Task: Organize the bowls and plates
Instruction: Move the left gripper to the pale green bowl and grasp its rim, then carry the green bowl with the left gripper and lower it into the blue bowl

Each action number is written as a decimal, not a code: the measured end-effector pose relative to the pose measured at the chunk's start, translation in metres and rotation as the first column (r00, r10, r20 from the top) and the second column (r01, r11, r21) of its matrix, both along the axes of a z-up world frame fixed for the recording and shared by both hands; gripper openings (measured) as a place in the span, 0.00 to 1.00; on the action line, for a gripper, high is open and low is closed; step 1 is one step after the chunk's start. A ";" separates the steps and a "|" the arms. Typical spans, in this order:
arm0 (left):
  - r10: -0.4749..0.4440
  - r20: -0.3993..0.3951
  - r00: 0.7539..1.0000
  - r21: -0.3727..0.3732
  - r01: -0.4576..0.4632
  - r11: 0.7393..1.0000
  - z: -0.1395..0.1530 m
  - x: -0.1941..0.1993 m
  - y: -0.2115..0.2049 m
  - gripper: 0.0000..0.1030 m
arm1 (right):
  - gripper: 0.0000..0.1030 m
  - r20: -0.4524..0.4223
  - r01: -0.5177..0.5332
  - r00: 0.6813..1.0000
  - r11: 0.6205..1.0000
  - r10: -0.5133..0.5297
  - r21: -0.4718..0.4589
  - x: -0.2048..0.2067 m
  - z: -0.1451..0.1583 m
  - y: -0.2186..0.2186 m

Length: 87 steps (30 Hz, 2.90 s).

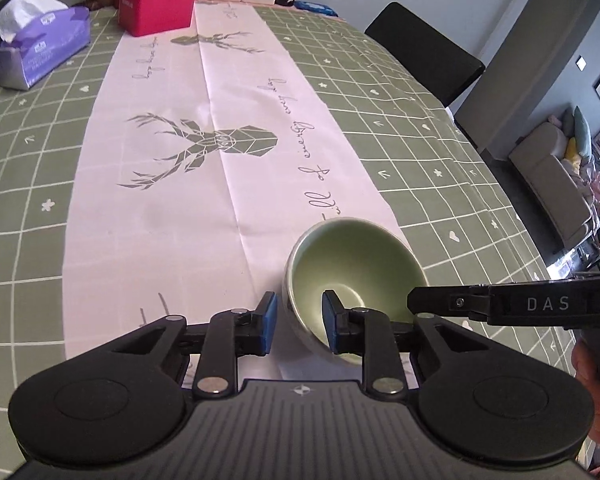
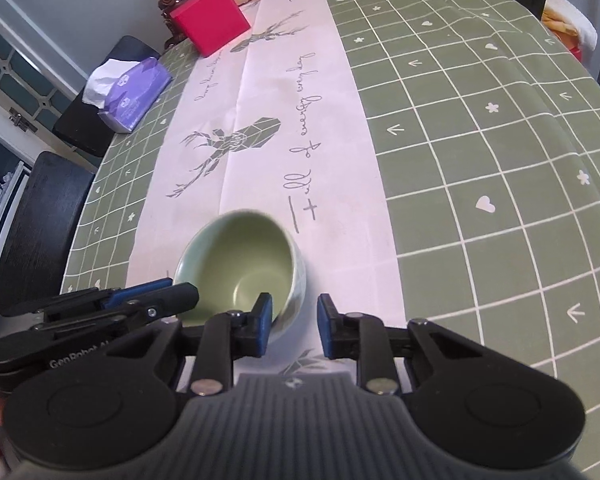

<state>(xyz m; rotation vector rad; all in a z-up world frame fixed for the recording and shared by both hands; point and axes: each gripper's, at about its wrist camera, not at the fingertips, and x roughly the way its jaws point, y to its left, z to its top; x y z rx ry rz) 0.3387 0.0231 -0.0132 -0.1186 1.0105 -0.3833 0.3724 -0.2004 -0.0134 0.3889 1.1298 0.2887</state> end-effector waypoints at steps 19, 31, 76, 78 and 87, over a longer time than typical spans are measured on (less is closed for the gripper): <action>-0.009 -0.170 0.985 0.211 0.045 0.976 -0.002 0.028 -0.032 0.11 | 0.08 -0.131 -0.016 0.991 0.997 0.007 -0.071 0.029 -0.003 0.017; 0.009 -0.181 0.983 0.217 0.031 0.976 0.021 0.004 -0.026 0.11 | 0.07 -0.119 -0.061 0.992 0.994 0.050 -0.087 0.009 0.017 0.023; -0.023 -0.077 0.997 0.243 0.041 0.969 0.122 -0.206 -0.041 0.13 | 0.07 0.033 -0.189 0.981 0.976 0.193 -0.111 -0.206 0.123 0.009; -0.031 -0.089 0.996 0.241 0.052 0.969 0.118 -0.210 -0.041 0.13 | 0.07 0.021 -0.195 0.980 0.975 0.198 -0.111 -0.209 0.120 0.007; -0.038 -0.175 0.984 0.275 0.086 0.958 0.086 -0.216 -0.044 0.13 | 0.07 -0.062 -0.236 0.971 0.964 0.230 -0.123 -0.217 0.085 0.012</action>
